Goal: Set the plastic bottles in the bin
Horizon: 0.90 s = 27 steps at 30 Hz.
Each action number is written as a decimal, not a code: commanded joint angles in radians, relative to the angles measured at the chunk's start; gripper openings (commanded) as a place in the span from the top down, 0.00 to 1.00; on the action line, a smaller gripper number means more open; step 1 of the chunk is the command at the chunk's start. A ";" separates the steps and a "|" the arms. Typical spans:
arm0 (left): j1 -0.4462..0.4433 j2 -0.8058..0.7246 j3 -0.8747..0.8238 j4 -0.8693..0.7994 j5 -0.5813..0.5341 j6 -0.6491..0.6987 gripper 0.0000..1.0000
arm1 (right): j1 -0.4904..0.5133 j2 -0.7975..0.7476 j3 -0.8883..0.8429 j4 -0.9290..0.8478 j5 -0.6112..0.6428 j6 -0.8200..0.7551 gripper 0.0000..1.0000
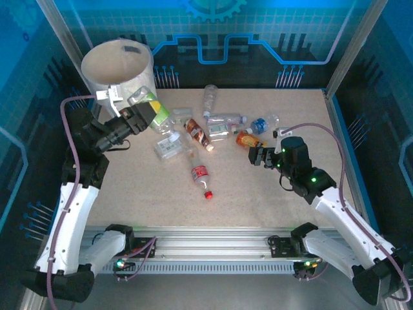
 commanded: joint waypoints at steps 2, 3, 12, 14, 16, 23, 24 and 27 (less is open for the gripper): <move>0.007 0.047 0.054 0.124 0.060 -0.077 0.53 | -0.011 0.012 0.042 0.033 -0.018 0.010 0.00; 0.007 0.060 0.062 0.131 0.066 -0.072 0.53 | -0.011 0.012 0.043 0.033 -0.021 0.012 0.00; 0.050 0.154 0.168 0.124 0.031 0.065 0.53 | -0.009 0.013 0.052 0.032 -0.028 0.032 0.01; 0.054 0.169 0.240 -0.042 -0.151 0.211 0.53 | -0.010 0.019 0.061 0.028 -0.028 0.035 0.01; 0.086 0.199 0.271 -0.051 -0.229 0.240 0.50 | -0.010 0.024 0.072 0.024 -0.028 0.039 0.01; 0.199 0.435 0.511 -0.116 -0.368 0.280 0.54 | -0.008 0.027 0.093 0.014 -0.039 0.062 0.02; 0.208 0.469 0.540 -0.131 -0.397 0.280 0.54 | -0.007 0.027 0.093 0.008 -0.038 0.064 0.02; 0.244 0.573 0.608 -0.144 -0.483 0.259 0.55 | -0.005 0.019 0.093 -0.015 -0.036 0.071 0.02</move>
